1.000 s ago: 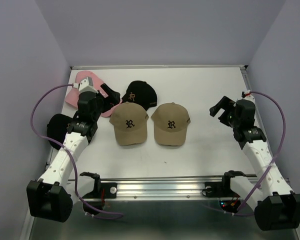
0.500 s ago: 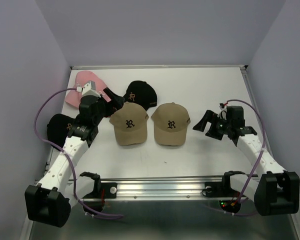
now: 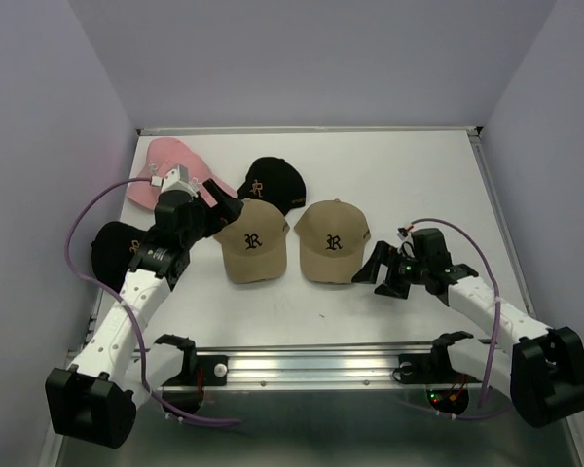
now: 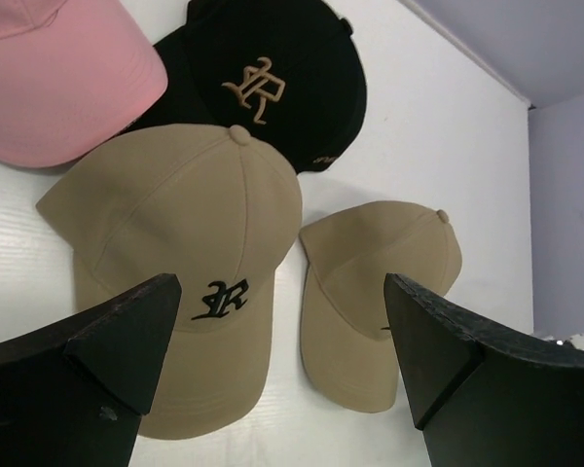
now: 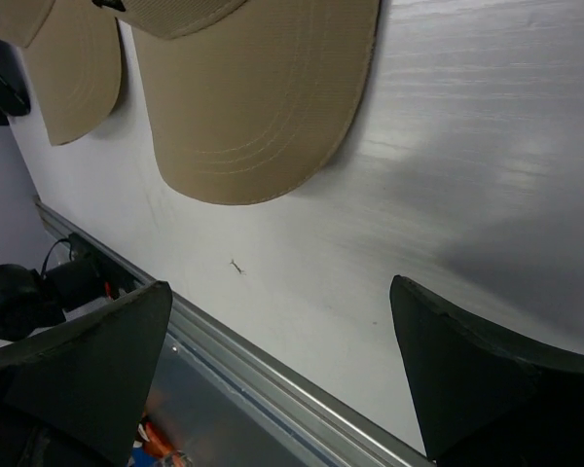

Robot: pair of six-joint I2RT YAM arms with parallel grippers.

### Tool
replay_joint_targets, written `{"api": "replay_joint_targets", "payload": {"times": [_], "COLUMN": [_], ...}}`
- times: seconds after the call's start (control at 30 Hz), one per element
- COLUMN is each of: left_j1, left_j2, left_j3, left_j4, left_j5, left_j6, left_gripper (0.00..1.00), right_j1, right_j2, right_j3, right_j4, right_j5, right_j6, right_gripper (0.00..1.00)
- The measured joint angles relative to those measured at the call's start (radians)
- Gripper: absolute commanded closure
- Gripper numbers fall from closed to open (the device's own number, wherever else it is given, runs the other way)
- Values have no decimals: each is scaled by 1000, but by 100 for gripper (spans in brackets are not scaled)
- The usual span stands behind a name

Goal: Stack the hats

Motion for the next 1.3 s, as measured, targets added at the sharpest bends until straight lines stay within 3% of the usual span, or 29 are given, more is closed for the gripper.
{"api": "replay_joint_targets", "payload": {"times": [0.23, 0.43, 0.57, 0.77, 1.03, 1.3], "left_j1": [-24, -47, -76, -132, -222, -280], "left_j2": [24, -9, -78, -189, -374, -369], "left_j3": [-21, -203, -322, -490, -630, -660], "left_j4": [-140, -150, -108, 87, 147, 153], "left_j5": [-9, 24, 62, 146, 72, -67], "left_j6": [-9, -94, -163, -344, -607, -775], "left_gripper": [1, 1, 1, 1, 1, 1], "right_j1": [50, 50, 50, 50, 50, 50], "right_j2": [61, 51, 50, 13, -91, -109], "right_j3": [89, 138, 161, 166, 175, 216], "right_j4": [3, -15, -35, -74, -97, -110], "right_j5": [113, 187, 204, 204, 212, 212], "right_j6": [34, 45, 48, 48, 33, 6], "right_gripper": [0, 0, 0, 0, 0, 0]}}
